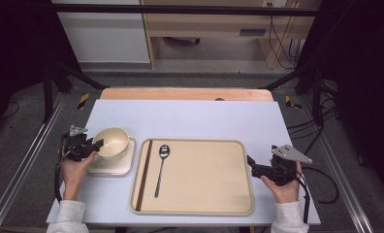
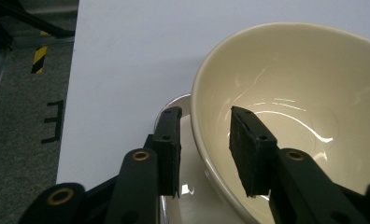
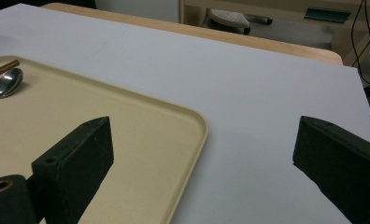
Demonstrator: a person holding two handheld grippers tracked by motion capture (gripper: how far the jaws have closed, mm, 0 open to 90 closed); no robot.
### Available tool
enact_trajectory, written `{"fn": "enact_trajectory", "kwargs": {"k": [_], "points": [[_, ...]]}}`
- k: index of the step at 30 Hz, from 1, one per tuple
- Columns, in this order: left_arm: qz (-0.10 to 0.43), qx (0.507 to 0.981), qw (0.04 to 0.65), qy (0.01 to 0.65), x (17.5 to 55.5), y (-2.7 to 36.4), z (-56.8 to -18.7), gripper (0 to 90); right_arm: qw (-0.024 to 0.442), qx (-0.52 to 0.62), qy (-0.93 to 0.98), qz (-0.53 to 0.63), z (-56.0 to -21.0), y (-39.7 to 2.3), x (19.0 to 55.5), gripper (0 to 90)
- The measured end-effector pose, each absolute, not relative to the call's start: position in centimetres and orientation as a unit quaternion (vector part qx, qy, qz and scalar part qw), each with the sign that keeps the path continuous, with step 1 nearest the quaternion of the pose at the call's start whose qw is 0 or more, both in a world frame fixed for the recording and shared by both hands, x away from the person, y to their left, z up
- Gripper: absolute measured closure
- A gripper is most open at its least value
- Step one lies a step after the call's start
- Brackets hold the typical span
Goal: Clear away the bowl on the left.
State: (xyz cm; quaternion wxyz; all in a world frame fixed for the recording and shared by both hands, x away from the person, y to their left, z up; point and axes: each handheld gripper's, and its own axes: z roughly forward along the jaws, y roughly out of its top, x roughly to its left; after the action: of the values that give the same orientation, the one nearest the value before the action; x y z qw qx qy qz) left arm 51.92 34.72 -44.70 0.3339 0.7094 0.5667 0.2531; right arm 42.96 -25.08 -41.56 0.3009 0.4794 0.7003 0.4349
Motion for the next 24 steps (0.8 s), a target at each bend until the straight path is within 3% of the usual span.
{"fn": "enact_trajectory", "kwargs": {"k": [16,24], "points": [[0.237,0.703,0.323,0.587,53.0,34.7,-45.0,80.0,0.301,0.479,0.702,0.433,-41.6,-25.0,43.0,5.6],[0.226,0.698,0.331,0.594,52.9,34.9,-44.9,81.0,0.300,0.479,0.702,0.434,-41.6,-25.0,43.0,5.6]]}}
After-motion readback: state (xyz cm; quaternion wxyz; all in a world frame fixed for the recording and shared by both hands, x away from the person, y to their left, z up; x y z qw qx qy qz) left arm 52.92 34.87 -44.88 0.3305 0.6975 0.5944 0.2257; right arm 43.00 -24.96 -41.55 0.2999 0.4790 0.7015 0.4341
